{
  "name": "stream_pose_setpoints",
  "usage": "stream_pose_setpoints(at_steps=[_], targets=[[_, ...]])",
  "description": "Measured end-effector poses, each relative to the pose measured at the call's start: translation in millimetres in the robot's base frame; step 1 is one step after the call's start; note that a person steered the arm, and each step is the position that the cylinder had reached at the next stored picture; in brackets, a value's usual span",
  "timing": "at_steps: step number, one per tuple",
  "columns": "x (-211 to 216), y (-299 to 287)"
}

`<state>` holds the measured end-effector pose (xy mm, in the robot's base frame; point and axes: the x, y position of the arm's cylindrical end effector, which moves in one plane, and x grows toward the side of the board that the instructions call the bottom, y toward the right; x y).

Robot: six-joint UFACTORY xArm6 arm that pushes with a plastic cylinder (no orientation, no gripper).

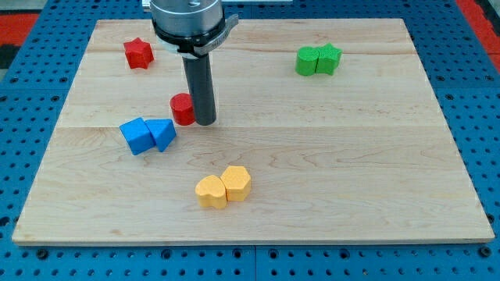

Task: Move the red circle closer to the red star

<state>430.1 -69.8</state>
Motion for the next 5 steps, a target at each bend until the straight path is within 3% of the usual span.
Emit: stream_pose_setpoints(at_steps=[2,5], targets=[[-16,-24],[-78,-123]])
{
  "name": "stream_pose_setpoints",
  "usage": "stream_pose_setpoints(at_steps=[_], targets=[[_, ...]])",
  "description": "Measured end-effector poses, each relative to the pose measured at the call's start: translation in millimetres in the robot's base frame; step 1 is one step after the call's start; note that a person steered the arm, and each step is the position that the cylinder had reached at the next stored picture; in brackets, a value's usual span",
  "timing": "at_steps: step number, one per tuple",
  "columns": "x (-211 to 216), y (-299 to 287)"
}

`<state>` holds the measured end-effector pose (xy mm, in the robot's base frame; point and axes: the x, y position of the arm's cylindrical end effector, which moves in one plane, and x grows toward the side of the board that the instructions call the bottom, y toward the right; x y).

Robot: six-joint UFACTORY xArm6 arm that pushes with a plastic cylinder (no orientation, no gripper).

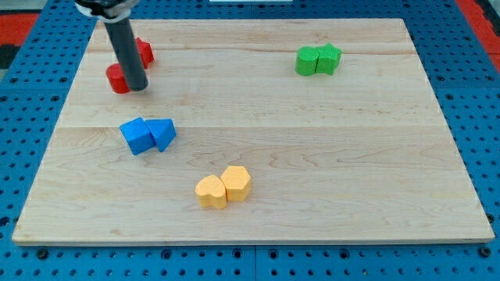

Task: Move the red circle closer to the red star

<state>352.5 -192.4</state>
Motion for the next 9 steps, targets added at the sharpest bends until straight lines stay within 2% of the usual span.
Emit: stream_pose_setpoints(at_steps=[1,2,3,4,5,6,7,9], targets=[[16,-4],[13,-33],[-5,-97],[-8,-105],[23,-60],[18,-58],[-6,-96],[-22,-39]])
